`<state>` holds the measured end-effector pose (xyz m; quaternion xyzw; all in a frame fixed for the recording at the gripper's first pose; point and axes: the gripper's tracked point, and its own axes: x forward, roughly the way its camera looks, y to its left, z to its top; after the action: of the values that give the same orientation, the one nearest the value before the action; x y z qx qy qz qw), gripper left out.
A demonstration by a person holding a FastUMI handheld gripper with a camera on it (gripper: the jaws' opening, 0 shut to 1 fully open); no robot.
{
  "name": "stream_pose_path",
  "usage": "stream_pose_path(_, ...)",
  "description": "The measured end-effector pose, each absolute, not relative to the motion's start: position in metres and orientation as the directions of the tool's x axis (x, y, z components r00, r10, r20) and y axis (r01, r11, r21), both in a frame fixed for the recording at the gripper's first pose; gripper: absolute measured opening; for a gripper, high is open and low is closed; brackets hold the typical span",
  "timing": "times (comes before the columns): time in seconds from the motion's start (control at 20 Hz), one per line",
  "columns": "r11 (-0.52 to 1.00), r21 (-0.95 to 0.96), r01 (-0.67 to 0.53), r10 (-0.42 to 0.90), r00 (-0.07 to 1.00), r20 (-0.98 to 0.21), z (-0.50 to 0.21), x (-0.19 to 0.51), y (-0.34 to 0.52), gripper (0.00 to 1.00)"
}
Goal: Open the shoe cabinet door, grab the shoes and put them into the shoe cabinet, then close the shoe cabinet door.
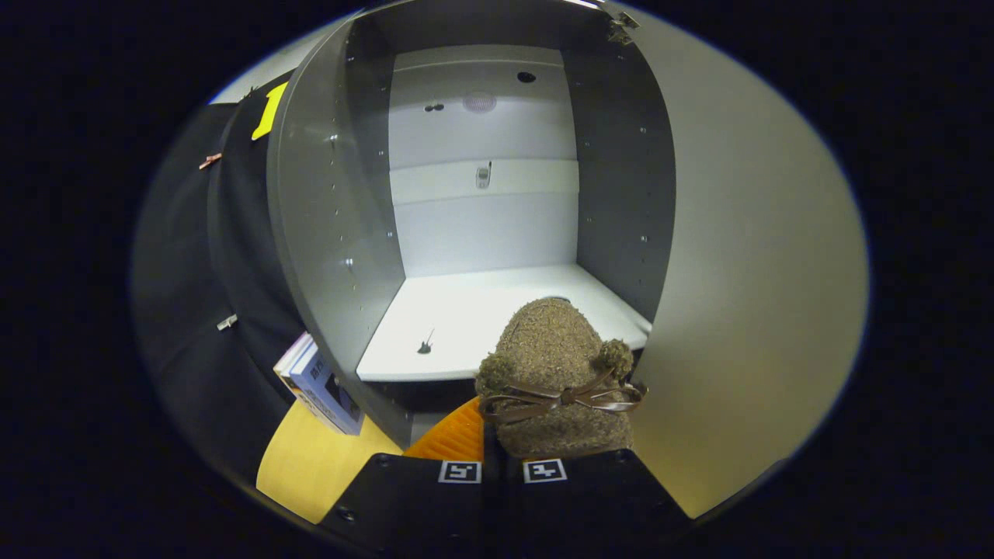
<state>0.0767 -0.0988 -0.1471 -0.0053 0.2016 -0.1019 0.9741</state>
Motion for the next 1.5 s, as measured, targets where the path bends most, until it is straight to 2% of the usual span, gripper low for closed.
stream_pose_path(0.7, 0.981, -0.058, 0.183, -0.191, 0.899, -0.393, -0.107, 0.215, -0.116, 0.05)
stream_pose_path(1.2, 0.985, -0.045, 0.164, -0.166, 0.872, -0.460, -0.154, 0.313, -0.133, 0.05)
stream_pose_path(1.5, 0.984, -0.046, 0.172, -0.172, 0.851, -0.497, -0.174, 0.325, -0.139, 0.05)
